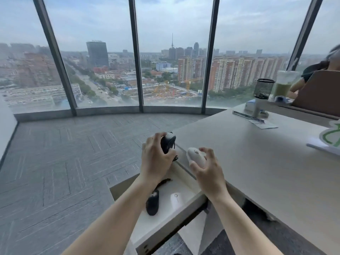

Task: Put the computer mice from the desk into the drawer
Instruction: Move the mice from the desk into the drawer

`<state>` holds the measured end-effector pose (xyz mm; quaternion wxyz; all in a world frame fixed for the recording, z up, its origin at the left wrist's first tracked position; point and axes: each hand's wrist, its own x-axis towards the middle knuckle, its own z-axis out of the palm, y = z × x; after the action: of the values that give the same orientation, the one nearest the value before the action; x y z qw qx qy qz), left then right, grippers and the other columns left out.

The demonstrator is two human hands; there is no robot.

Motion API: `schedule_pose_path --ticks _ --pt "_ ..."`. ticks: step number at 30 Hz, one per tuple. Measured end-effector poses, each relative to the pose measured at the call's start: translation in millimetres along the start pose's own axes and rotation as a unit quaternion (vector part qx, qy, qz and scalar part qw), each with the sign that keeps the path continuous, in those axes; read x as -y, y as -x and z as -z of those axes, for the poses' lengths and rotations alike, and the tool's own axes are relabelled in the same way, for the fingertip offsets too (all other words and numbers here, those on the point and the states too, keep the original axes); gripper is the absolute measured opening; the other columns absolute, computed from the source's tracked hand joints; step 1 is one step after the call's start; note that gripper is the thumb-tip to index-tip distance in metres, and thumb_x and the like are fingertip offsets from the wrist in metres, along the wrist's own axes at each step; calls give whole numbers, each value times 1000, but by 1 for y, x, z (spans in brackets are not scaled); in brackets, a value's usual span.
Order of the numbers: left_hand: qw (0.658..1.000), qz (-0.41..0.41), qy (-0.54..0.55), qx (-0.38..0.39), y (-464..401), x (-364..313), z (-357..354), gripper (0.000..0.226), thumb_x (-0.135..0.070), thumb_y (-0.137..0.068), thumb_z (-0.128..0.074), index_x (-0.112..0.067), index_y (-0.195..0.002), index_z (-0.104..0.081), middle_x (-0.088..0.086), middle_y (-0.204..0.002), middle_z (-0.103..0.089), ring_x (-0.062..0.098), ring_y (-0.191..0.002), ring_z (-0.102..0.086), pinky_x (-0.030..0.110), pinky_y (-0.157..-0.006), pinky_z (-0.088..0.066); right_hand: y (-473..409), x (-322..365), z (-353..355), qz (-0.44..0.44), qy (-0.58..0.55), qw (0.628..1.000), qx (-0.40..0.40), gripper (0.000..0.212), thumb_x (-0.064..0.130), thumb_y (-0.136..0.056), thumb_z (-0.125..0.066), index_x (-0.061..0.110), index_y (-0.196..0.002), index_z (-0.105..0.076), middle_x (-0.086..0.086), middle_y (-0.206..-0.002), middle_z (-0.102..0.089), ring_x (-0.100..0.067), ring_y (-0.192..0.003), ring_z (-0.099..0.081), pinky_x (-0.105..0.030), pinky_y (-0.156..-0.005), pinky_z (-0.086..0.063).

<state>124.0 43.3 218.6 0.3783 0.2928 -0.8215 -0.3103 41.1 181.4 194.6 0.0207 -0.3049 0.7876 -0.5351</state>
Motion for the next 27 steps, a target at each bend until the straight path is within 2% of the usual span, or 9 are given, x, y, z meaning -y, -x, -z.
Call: schedule_pose_path --ticks 3,8,12,14,19,24,27 --pt "998 47 -40 -5 7 46 10 49 -27 -79 -60 -25 -127 -49 7 -125 -53 26 -113 -43 35 -95 -37 0 -14 -50 -67 26 994 77 41 29 -83 -58 32 -121 -41 -4 -121 -52 -20 -92 -56 -36 -73 -45" --pt "975 162 -141 50 21 121 -2 55 -31 -79 -56 -26 -132 -45 8 -132 -48 30 -119 -42 39 -103 -35 1 -48 -117 -162 168 951 201 52 35 -81 -50 27 -130 -33 -11 -123 -49 -31 -98 -56 -39 -76 -45" --pt "914 261 -246 192 30 163 -28 65 -27 -85 -47 -32 -146 -25 12 -146 -31 36 -128 -34 43 -104 -33 -3 -76 -162 -208 243 912 257 62 32 -80 -46 21 -139 -29 -17 -131 -47 -35 -112 -52 -41 -86 -44" --pt "881 299 -279 238 36 180 -43 65 -19 -87 -43 -31 -147 -22 14 -147 -27 36 -128 -32 42 -103 -33 -5 -88 -179 -223 286 890 275 64 31 -81 -47 20 -141 -27 -19 -132 -46 -34 -113 -52 -40 -81 -43" --pt "827 355 -330 284 42 216 -68 63 -15 -84 -46 -25 -143 -28 19 -142 -32 35 -127 -33 40 -102 -35 -7 -121 -204 -244 369 839 317 64 28 -82 -49 20 -141 -25 -19 -135 -44 -32 -110 -57 -36 -78 -45" --pt "819 368 -321 302 46 236 -82 62 -14 -88 -46 -21 -145 -25 19 -143 -31 35 -130 -32 42 -103 -38 -6 -136 -215 -205 432 802 358 65 26 -85 -49 20 -144 -24 -15 -134 -49 -30 -116 -55 -37 -82 -45" --pt "818 371 -319 302 47 239 -82 53 -13 -88 -46 -16 -140 -34 18 -141 -33 37 -128 -35 43 -102 -40 -6 -133 -211 -196 419 814 351 50 19 -86 -43 18 -135 -35 -14 -130 -52 -33 -115 -56 -39 -81 -43"
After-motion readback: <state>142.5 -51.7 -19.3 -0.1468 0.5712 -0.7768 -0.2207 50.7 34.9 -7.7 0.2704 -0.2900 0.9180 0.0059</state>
